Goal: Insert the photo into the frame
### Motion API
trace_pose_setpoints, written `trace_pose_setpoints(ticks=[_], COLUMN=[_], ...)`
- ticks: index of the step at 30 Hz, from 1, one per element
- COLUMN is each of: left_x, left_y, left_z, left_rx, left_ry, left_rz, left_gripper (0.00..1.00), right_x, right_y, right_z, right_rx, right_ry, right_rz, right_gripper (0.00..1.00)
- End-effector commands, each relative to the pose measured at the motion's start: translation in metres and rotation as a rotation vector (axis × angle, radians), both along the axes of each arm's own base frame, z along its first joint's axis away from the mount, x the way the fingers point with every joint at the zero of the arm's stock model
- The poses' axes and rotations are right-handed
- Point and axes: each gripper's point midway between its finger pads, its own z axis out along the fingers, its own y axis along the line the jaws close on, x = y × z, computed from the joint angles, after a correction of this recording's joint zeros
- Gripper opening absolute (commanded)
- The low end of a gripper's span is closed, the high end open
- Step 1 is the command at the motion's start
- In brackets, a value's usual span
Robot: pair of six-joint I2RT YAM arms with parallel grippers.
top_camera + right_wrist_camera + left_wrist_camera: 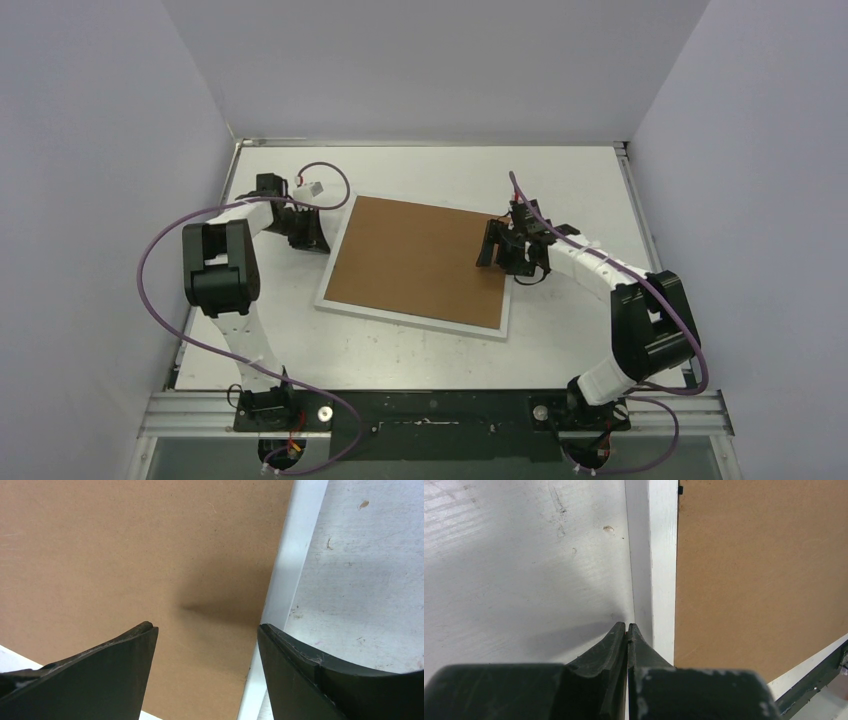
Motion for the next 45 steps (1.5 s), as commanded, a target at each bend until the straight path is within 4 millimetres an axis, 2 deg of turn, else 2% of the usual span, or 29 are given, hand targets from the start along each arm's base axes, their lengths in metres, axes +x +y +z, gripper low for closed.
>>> trace_pose_setpoints(ticks=[1,12,21,30,39,45], left_x=[0.008,0.009,0.009,0.005,0.002,0.001], left_y=[0.000,-0.005,-0.010,-0.021,-0.026,-0.027], left_z=[0.005,0.002,-0.002,-0.006,-0.006,-0.006], left_rx=[-0.004,-0.009,-0.017,-0.030,-0.030,-0.032], left_ry=[-0.039,-0.037,-0.031,-0.025,-0.026,-0.026], left_rz=[0.001,-0.006,-0.019,-0.049,-0.067,-0.075], left_gripper=[0.01,0.00,0.00,0.00,0.00,0.00], right_x=[0.003,0.008,0.009,0.009,0.013,0.012], right_y=[0.000,0.006,0.029,0.043,0.065,0.074], right_z=[-0.001,0.000,0.008,0.017,0.035,0.031], right_rx=[0.003,-0.003,-0.007,-0.023,0.022,0.032], right_ry=[-0.021,-0.025,-0.040,-0.059,-0.091,-0.086], right_rz=[0.002,0.020,0.067,0.095,0.128,0.147], right_gripper=[0.74,0.74,0.74,0.74,0.74,0.74])
